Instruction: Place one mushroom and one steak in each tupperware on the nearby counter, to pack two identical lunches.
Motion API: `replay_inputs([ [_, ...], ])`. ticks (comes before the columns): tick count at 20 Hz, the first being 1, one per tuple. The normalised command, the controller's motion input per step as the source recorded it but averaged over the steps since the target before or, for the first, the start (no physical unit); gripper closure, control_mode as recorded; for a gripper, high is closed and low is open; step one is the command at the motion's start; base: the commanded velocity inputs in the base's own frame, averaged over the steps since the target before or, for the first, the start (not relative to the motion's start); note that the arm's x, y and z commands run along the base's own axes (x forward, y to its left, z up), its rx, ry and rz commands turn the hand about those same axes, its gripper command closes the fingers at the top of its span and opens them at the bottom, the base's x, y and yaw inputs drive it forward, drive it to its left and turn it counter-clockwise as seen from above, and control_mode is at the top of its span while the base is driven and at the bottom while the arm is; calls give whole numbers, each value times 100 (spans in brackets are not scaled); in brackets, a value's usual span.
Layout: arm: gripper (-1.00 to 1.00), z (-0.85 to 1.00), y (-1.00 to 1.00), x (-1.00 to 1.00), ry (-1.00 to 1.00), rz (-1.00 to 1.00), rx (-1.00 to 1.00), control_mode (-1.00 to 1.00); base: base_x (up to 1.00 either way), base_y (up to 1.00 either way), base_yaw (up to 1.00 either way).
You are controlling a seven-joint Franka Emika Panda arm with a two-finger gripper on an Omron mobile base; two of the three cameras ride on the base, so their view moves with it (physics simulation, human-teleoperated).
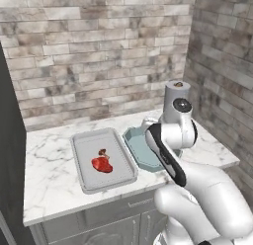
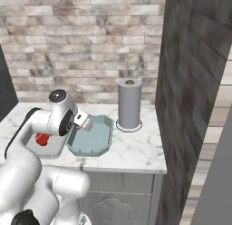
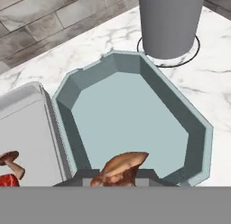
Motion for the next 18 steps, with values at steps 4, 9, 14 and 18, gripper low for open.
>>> replay_inputs([
  [4,100,-8,-32,48,18,0,-6,-100,0,0,0],
  [9,100,-10,-20,46,19,0,-3,-100,0,0,0],
  [14,100,-44,0,32,6,0,-5,-100,0,0,0],
  [18,100,-68,0,5,0,0,-8,-100,0,0,0],
])
